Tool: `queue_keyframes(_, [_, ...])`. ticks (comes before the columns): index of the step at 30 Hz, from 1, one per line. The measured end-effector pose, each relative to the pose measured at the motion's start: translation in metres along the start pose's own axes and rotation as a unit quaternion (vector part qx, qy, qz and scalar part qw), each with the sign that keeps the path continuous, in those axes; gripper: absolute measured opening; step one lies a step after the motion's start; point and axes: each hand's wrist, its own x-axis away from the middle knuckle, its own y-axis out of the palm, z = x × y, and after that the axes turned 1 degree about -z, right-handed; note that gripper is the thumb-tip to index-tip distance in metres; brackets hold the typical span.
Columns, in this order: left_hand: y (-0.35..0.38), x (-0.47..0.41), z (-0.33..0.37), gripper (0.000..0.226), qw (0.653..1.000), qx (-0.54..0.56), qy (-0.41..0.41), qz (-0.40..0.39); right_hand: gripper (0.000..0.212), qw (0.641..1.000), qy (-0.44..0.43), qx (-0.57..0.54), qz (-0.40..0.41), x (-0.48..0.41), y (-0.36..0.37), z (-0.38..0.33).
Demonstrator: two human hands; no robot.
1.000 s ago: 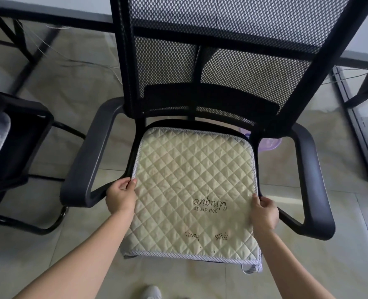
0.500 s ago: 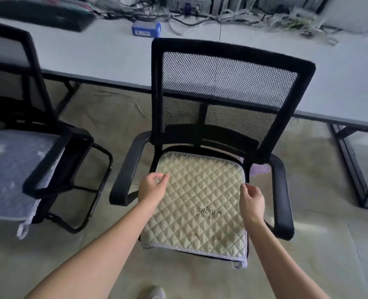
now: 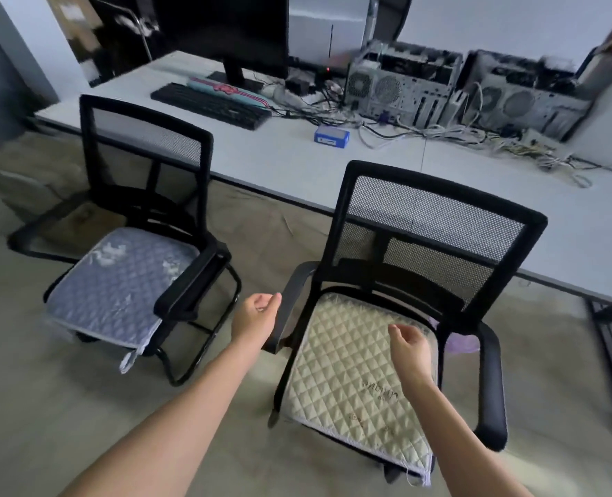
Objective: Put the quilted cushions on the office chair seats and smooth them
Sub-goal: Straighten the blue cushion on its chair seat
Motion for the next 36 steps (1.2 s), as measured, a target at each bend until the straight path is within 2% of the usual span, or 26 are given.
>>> queue_keyframes(4, [-0.058,-0.008,-0.003,0.023,0.999,0.022,0.012,0.03,0.03,0.999,-0.009,-0.001,-0.032,0.03,0.044,-0.027])
queue_keyframes(11, [-0.184,-0.037,-0.037,0.035,0.998,0.028,0.01,0.058,0.027,0.998,-0.031,0.015,-0.056,0.09,0.157,-0.078])
queue_keyframes(14, [-0.244,-0.052,-0.059,0.028,0.997,0.026,-0.004,0.07,0.025,0.997,-0.034,0.017,-0.069,0.121,0.213,-0.097])
queue_keyframes(19, [-0.336,-0.073,-0.081,0.045,0.995,0.024,-0.004,0.097,0.017,0.992,-0.056,0.046,-0.101,0.168,0.299,-0.122])
queue_keyframes(22, [-0.379,-0.084,-0.091,0.043,0.994,0.018,-0.003,0.111,0.018,0.991,-0.057,0.049,-0.108,0.19,0.34,-0.135])
queue_keyframes(26, [-0.424,-0.099,-0.106,0.041,0.992,-0.004,-0.005,0.13,0.027,0.991,-0.043,0.032,-0.122,0.212,0.382,-0.147])
queue_keyframes(36, [-0.465,-0.154,-0.119,0.03,0.991,0.004,-0.014,0.131,0.025,0.991,-0.028,0.018,-0.128,0.206,0.45,-0.16])
